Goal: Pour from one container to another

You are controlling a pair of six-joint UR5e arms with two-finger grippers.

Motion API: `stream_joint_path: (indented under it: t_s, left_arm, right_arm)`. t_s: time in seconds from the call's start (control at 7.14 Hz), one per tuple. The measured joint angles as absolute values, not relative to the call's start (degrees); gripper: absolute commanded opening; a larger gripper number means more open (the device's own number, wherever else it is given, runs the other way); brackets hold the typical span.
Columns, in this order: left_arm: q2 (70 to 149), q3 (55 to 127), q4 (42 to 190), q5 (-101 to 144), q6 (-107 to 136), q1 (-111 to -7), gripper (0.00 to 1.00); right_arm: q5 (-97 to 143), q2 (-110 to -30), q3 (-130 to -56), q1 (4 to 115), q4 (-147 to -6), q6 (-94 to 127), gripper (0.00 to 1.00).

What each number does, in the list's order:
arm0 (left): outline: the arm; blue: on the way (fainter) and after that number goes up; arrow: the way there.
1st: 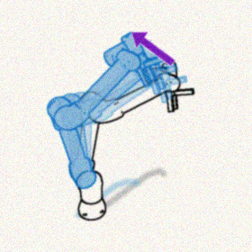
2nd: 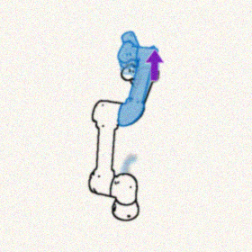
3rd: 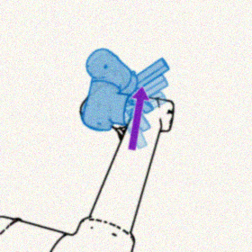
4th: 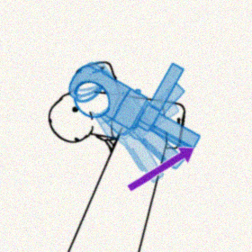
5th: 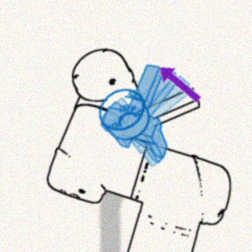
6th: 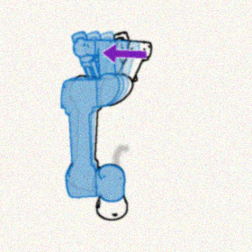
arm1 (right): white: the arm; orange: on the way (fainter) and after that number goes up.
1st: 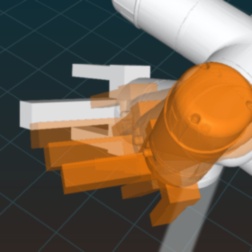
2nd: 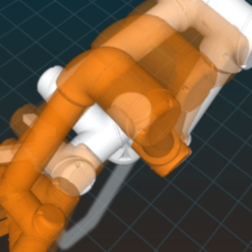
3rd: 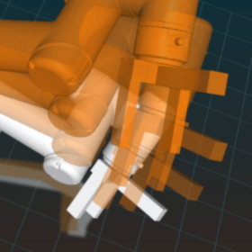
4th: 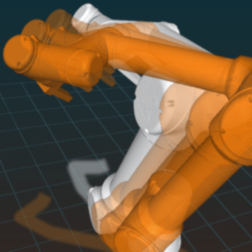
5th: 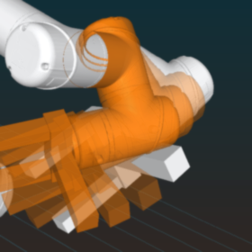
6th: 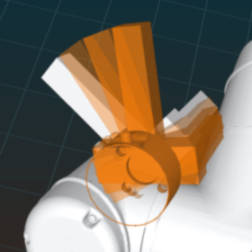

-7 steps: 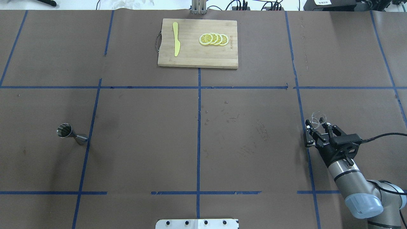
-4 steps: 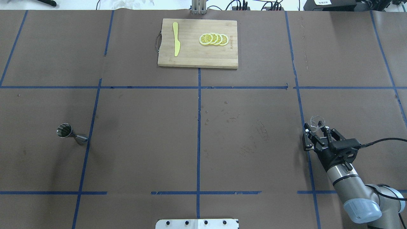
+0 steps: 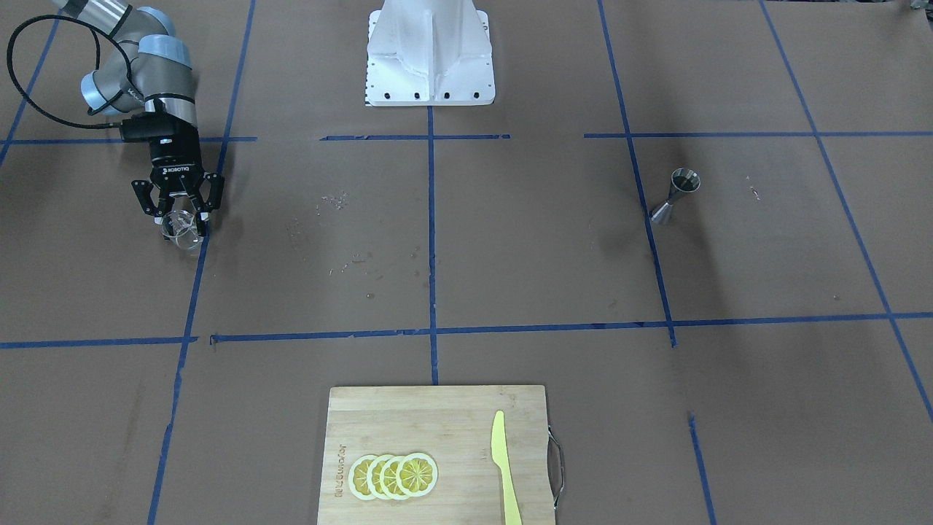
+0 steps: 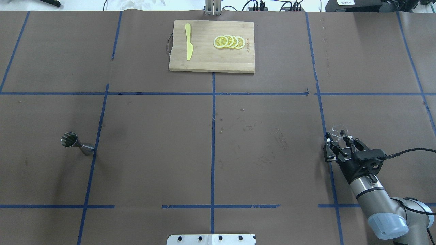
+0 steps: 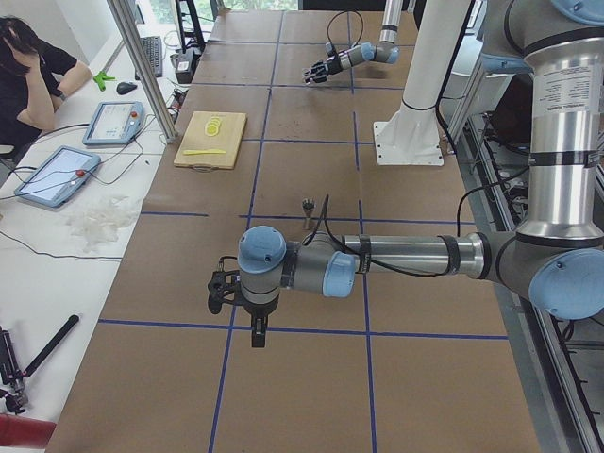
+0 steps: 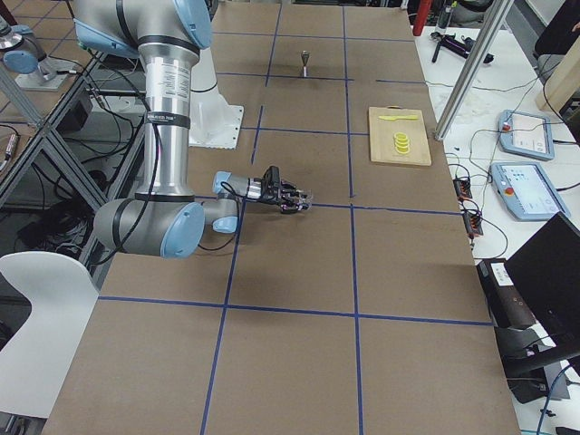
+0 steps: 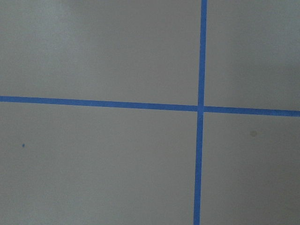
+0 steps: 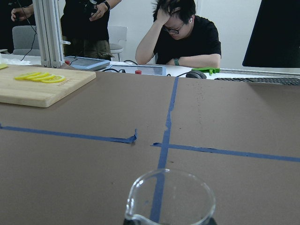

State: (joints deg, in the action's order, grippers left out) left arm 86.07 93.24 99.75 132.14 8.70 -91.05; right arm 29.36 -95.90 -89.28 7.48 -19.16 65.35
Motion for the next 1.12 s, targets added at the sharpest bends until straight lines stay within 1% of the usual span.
stream_joint_path:
  t_s: [0.14, 0.28, 1.12]
  left_arm:
    - [86.1, 93.2, 99.8, 132.1, 8.7, -91.1, 1.00]
    - [86.1, 93.3, 99.8, 132.1, 8.7, -91.1, 1.00]
    - [86.1, 93.3, 99.8, 132.1, 8.7, -91.1, 1.00]
  right_arm:
    - [29.5, -95.9, -89.2, 7.5, -19.2, 65.9, 0.64]
    - [29.6, -95.9, -88.9, 7.5, -19.2, 66.2, 1.00]
    - [29.4, -95.5, -88.8, 7.6, -19.1, 66.1, 1.00]
